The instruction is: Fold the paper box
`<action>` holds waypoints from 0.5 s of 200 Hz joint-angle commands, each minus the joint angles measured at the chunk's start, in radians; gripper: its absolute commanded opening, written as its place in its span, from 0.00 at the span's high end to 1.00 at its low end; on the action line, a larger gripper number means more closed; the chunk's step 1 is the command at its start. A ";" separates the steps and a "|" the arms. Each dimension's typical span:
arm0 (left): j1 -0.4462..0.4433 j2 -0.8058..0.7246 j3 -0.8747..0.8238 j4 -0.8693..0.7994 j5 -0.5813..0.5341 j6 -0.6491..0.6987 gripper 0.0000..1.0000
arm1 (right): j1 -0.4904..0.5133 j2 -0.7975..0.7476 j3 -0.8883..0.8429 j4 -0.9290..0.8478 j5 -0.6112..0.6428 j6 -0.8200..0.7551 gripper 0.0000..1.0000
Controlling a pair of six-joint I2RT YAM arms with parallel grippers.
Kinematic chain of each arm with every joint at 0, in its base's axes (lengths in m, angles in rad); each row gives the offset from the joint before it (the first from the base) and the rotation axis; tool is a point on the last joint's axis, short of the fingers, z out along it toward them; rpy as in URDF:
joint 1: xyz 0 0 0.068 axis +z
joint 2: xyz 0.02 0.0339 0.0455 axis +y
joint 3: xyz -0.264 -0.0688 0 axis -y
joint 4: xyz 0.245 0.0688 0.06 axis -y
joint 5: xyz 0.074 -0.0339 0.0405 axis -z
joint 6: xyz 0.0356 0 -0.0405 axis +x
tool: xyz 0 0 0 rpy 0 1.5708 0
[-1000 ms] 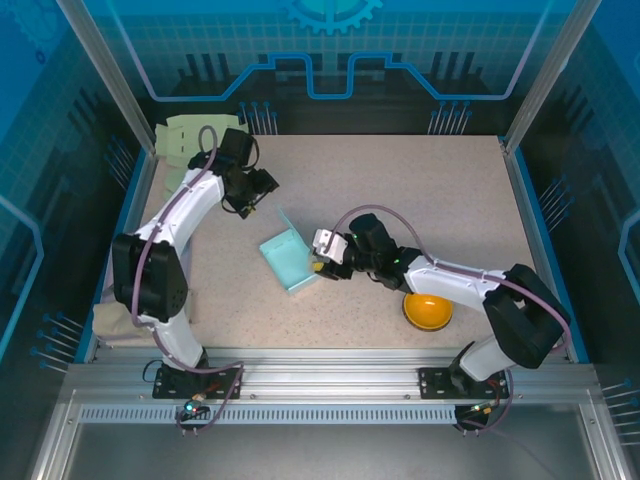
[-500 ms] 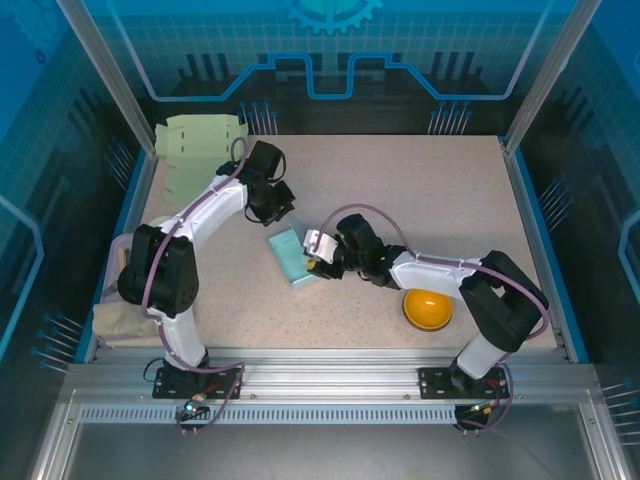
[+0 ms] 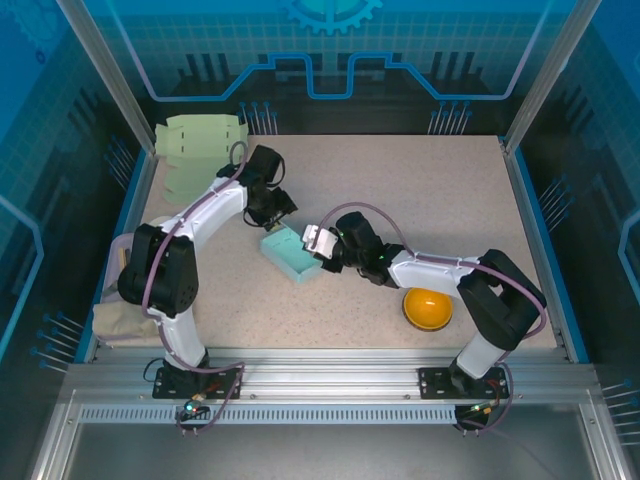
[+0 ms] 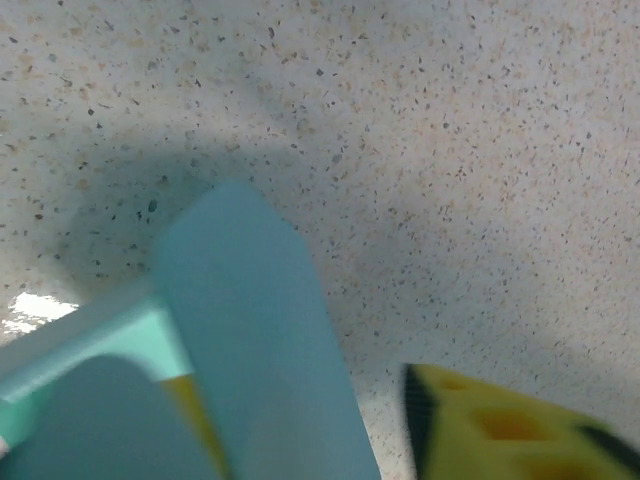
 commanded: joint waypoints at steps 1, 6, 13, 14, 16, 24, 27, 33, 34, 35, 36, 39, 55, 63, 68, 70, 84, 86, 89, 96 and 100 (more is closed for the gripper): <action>0.021 -0.030 0.116 -0.080 -0.011 0.064 0.34 | 0.014 -0.019 0.006 -0.010 -0.012 -0.056 0.91; 0.029 -0.031 0.135 -0.091 -0.013 0.074 0.32 | 0.013 -0.021 0.007 -0.014 -0.009 -0.063 0.91; 0.043 -0.031 0.159 -0.107 -0.015 0.088 0.30 | 0.013 -0.026 0.006 -0.018 -0.003 -0.072 0.92; 0.045 -0.031 0.162 -0.111 -0.016 0.089 0.29 | 0.013 -0.027 0.007 -0.019 -0.002 -0.073 0.92; 0.049 -0.030 0.166 -0.117 -0.017 0.093 0.30 | 0.013 -0.029 0.006 -0.021 -0.001 -0.076 0.92; 0.064 -0.027 0.185 -0.139 -0.028 0.110 0.29 | 0.013 -0.033 0.006 -0.027 0.001 -0.086 0.92; 0.068 -0.026 0.190 -0.148 -0.034 0.116 0.29 | 0.013 -0.035 0.007 -0.028 0.003 -0.090 0.92; 0.077 -0.023 0.194 -0.162 -0.050 0.129 0.29 | 0.013 -0.038 0.008 -0.031 0.007 -0.095 0.92; 0.078 -0.023 0.193 -0.164 -0.053 0.131 0.29 | 0.013 -0.038 0.008 -0.031 0.008 -0.096 0.92; 0.080 -0.023 0.194 -0.167 -0.056 0.134 0.29 | 0.013 -0.039 0.008 -0.032 0.009 -0.095 0.92; 0.081 -0.024 0.194 -0.170 -0.059 0.136 0.29 | 0.013 -0.039 0.008 -0.033 0.010 -0.097 0.92; 0.085 -0.024 0.192 -0.175 -0.066 0.142 0.29 | 0.014 -0.039 0.008 -0.033 0.011 -0.101 0.92; 0.106 -0.032 0.171 -0.183 -0.103 0.176 0.29 | 0.013 -0.044 0.007 -0.038 0.017 -0.114 0.92; 0.120 -0.034 0.158 -0.171 -0.098 0.193 0.28 | 0.012 -0.045 0.005 -0.040 0.016 -0.118 0.93; 0.127 -0.031 0.152 -0.161 -0.089 0.205 0.28 | 0.012 -0.047 0.003 -0.041 0.013 -0.119 0.93; 0.130 -0.030 0.150 -0.158 -0.086 0.208 0.28 | 0.011 -0.047 0.003 -0.041 0.010 -0.120 0.93; 0.139 -0.005 0.151 -0.137 -0.058 0.217 0.27 | 0.010 -0.049 0.001 -0.039 -0.001 -0.118 0.93; 0.138 -0.002 0.150 -0.134 -0.052 0.219 0.27 | 0.010 -0.049 0.003 -0.039 -0.002 -0.115 0.93; 0.139 0.003 0.151 -0.128 -0.041 0.218 0.27 | 0.010 -0.048 0.003 -0.039 -0.004 -0.114 0.93; 0.137 0.014 0.148 -0.114 -0.010 0.205 0.27 | 0.007 -0.046 0.004 -0.040 -0.006 -0.109 0.93; 0.136 0.019 0.143 -0.107 0.009 0.196 0.27 | 0.008 -0.045 0.006 -0.039 -0.006 -0.106 0.93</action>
